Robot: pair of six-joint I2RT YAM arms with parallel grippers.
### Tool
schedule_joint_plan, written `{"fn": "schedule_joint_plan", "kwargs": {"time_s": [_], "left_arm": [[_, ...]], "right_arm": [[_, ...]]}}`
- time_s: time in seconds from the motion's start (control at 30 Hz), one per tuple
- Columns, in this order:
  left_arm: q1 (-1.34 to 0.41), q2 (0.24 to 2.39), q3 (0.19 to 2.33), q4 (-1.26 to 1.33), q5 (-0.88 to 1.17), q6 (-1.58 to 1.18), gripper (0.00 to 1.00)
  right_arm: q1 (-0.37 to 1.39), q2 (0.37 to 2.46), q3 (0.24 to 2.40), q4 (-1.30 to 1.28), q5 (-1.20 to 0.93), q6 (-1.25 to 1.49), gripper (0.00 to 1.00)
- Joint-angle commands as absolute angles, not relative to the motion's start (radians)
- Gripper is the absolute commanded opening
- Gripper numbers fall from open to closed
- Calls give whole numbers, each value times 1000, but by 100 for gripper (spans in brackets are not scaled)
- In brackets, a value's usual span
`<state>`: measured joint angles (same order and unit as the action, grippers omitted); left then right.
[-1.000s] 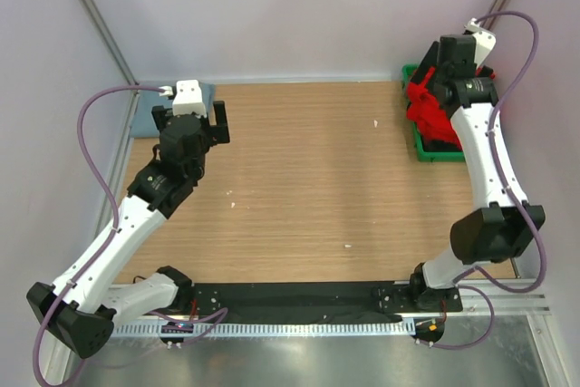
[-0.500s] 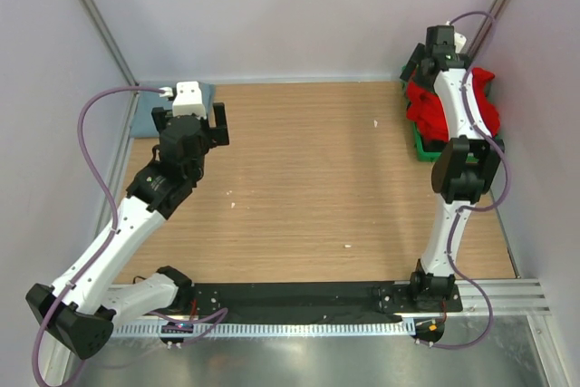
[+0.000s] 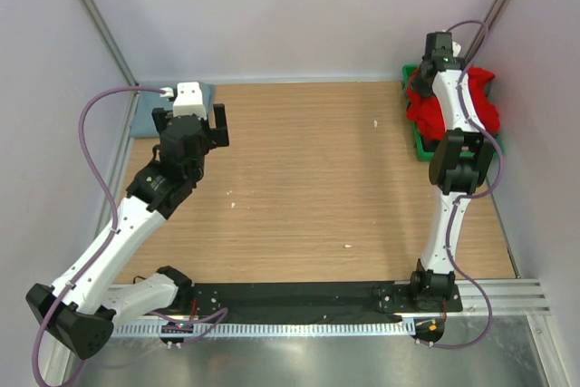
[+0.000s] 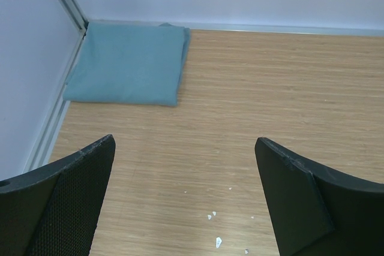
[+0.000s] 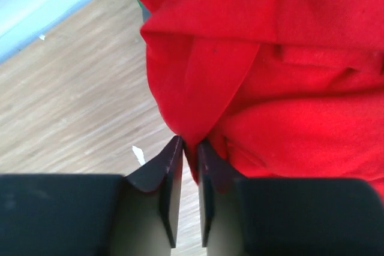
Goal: Fold and stack the t-shirts
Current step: Grab the tshirt from the pile, then move the tshirt to the center of the board
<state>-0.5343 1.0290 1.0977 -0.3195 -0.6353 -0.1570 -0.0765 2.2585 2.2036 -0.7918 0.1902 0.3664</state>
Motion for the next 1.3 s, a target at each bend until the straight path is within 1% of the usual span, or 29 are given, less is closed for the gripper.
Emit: {"fn": "schedule_joint_plan", "kwargs": {"time_s": [0.0,0.03,0.13,0.23,0.27,0.3,0.33,0.37,0.4,0.43,0.47,0.5,0.53,0.6,0.7,0.73,0.77,0.8,0.83,0.87,0.9,0.93,0.97,1.0,1.03,1.07,1.13,1.17,1.27], "left_arm": [[-534,1029,1147,-319,-641,-176,100],[-534,1031,1149,-321,-641,-175,100],[-534,1031,1150,-324,-644,-173,100],[-534,1025,1147,-324,-647,-173,100],[-534,1022,1146,-322,-647,-172,100],[-534,1022,1141,-321,-649,-170,100],[-534,1020,1140,-316,-653,-164,100],[-534,1022,1138,-313,-658,-163,100],[-534,1025,1135,-310,-660,-161,100],[-534,1026,1134,-308,-663,-158,100],[-534,1029,1134,-308,-667,-153,100],[-534,1032,1132,-308,-669,-153,100],[-534,1034,1134,-308,-672,-152,100],[-534,1035,1135,-310,-678,-147,100],[-534,1022,1173,-351,-696,-155,100],[-534,1014,1186,-370,-696,-163,100],[-534,1005,1196,-411,-693,-170,100],[-534,987,1221,-438,-674,-198,100],[-534,977,1230,-471,-663,-219,100],[-535,965,1242,-539,-649,-248,100],[-535,936,1243,-573,-634,-271,100],[-534,919,1239,-604,-597,-316,100],[-534,901,1232,-662,-583,-337,100],[-535,866,1212,-687,-550,-374,100],[-535,852,1198,-733,-528,-383,100],[-534,841,1171,-750,-513,-391,100],[-535,827,1137,-797,-479,-414,99],[-535,834,1108,-811,-479,-423,100],[-535,900,1072,-860,-459,-468,100]], "right_arm": [[-80,2237,2273,-747,155,351,19],[-80,2234,2281,-753,149,347,2],[-81,2204,2335,-770,114,354,1],[-72,2178,2495,-802,-23,385,1],[-52,2148,2608,-813,-91,399,1],[-42,2123,2655,-807,-125,408,2],[-28,2082,2683,-786,-159,416,2],[-11,1975,2668,-711,-175,428,1],[-8,1895,2627,-656,-210,461,1],[-8,1823,2506,-524,-234,481,1],[-8,1757,2450,-468,-248,500,1],[-8,1632,2401,-419,-293,508,1],[-8,1582,2313,-340,-316,509,2],[-8,1493,2234,-307,-339,509,1],[-8,1372,2047,-334,-276,489,1],[-8,1321,1931,-368,-238,479,1],[-8,1303,1875,-397,-223,476,5],[-8,1286,1823,-435,-200,466,42],[-8,1263,1712,-534,-104,471,70],[-8,1253,1648,-593,-10,486,92],[-8,1255,1591,-654,79,495,99],[-8,1259,1535,-708,144,502,100],[-9,1270,1419,-777,200,500,100],[-9,1267,1361,-791,207,500,100],[-9,1250,1242,-772,204,505,100],[-9,1205,1192,-752,187,511,100],[-9,1146,1105,-712,181,509,100],[-9,1105,1095,-715,187,508,100],[-9,1077,1107,-758,210,492,100]]}}
